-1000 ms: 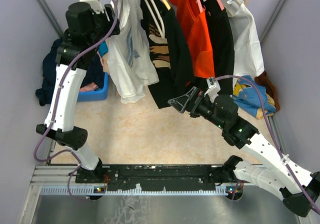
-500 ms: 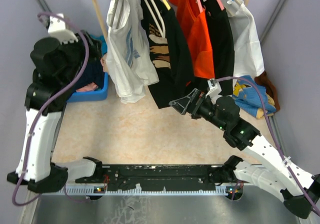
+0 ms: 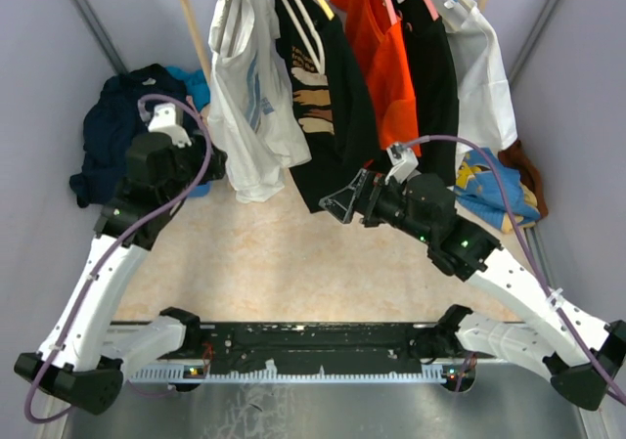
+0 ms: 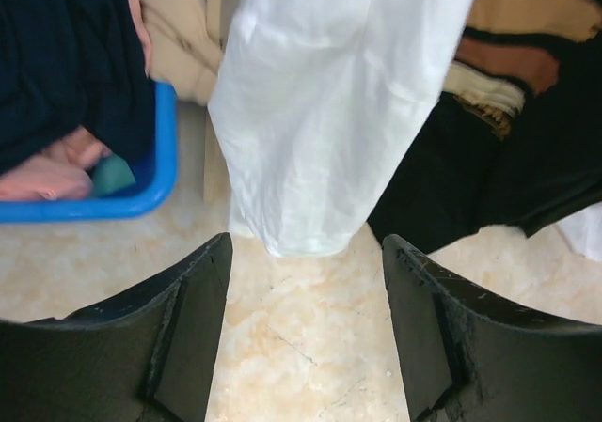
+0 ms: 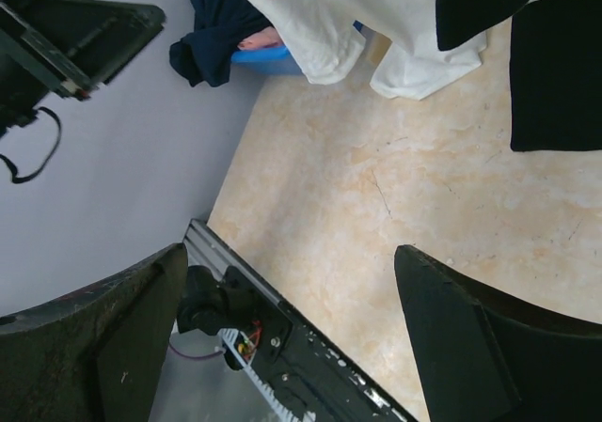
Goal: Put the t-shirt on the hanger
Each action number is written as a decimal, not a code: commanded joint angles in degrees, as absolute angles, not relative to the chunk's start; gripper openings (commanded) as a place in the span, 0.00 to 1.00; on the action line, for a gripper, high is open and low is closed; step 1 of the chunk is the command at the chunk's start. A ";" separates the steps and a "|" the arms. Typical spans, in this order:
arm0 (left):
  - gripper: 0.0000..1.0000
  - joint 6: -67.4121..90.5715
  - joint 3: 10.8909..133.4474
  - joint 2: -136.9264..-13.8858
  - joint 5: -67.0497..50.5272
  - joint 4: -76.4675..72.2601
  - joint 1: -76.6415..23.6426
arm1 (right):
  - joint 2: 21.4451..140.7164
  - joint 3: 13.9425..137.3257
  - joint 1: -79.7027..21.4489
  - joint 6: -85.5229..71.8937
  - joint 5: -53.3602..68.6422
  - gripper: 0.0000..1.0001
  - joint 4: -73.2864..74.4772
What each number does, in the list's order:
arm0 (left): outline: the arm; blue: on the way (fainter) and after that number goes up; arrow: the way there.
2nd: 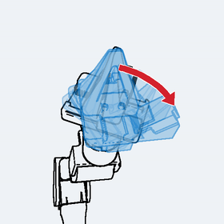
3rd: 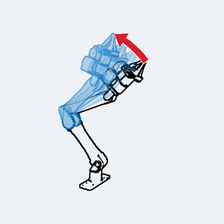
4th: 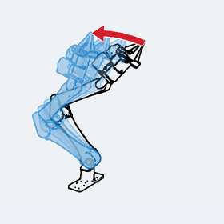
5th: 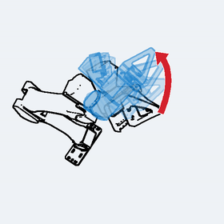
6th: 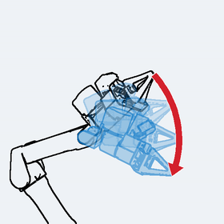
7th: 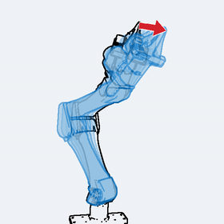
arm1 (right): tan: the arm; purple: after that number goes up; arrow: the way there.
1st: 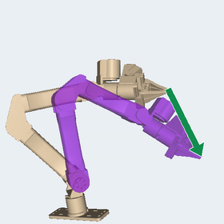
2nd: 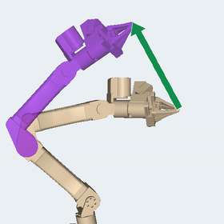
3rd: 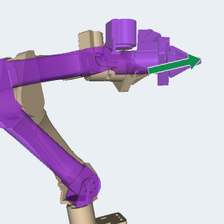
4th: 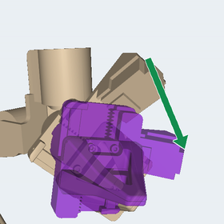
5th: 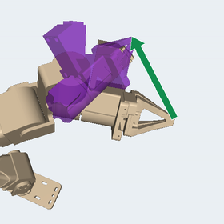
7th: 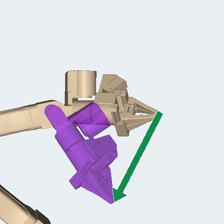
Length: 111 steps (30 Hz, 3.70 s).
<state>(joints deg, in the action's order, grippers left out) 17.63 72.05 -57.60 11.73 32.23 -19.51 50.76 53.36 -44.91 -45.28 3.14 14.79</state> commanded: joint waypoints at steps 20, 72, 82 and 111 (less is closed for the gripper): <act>0.95 17.79 45.78 -59.47 11.63 -13.23 -24.74 | 49.35 47.76 -46.90 -45.89 3.07 0.93 11.96; 0.57 13.24 77.31 -52.64 18.93 18.65 -25.78 | 48.34 47.05 -46.97 -43.01 7.91 0.95 11.87; 0.62 17.09 76.12 -51.83 18.83 27.53 -25.79 | 54.43 59.15 -47.73 -33.19 4.54 0.96 22.49; 0.99 22.97 64.09 -55.82 22.93 24.65 -19.16 | 65.40 46.69 -47.73 -35.46 3.59 0.99 12.87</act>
<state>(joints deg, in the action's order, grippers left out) 22.09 63.07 -58.00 31.40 28.12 -19.70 66.52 46.76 -47.27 -36.14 4.21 14.35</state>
